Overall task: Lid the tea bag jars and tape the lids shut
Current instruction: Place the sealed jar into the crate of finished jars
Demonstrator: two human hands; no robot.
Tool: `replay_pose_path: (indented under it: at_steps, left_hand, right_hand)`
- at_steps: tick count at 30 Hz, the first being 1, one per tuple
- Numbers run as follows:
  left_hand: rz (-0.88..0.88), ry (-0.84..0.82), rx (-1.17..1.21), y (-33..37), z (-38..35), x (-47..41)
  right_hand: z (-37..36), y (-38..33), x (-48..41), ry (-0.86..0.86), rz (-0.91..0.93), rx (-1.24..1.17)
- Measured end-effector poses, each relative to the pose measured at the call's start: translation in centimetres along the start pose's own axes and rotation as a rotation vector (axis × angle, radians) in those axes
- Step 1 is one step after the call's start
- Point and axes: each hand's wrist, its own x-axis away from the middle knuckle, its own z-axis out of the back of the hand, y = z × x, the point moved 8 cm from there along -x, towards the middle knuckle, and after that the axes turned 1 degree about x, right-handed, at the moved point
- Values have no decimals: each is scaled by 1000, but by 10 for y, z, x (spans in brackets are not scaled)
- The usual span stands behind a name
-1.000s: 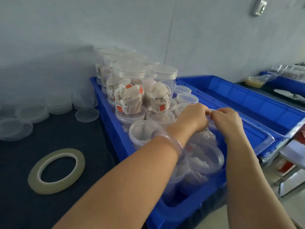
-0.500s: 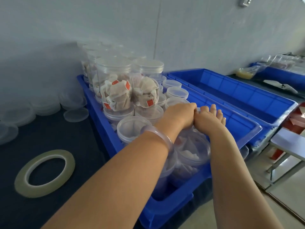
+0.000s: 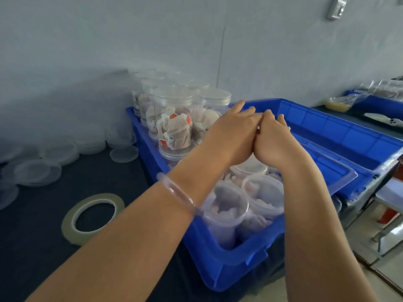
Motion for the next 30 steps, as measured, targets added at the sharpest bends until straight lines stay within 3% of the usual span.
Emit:
replay_pose_path:
  at_steps: [4,6,11,17,25,30]
  left_hand:
    - [235,91,-96,-52,80,80]
    - [412,8,-163,-90,103,131]
    - [954,-286,-293,-191,144,283]
    - [1368,-434,-311,-270,185,446]
    - [1695,-751,-197,-298,166,541]
    - [1667,-622,-155,-293,173,552]
  right_hand:
    - [-2,-110,40,45,318,-18]
    - [-23,-176,60,8,499,-29]
    - [-129,-347,115,-323,871,-40]
    - [-199,-491,212,-403,1220,2]
    - [-256,-529,259,-776,1236,-51]
    - [-276,-518,274,-1019,1085,-184]
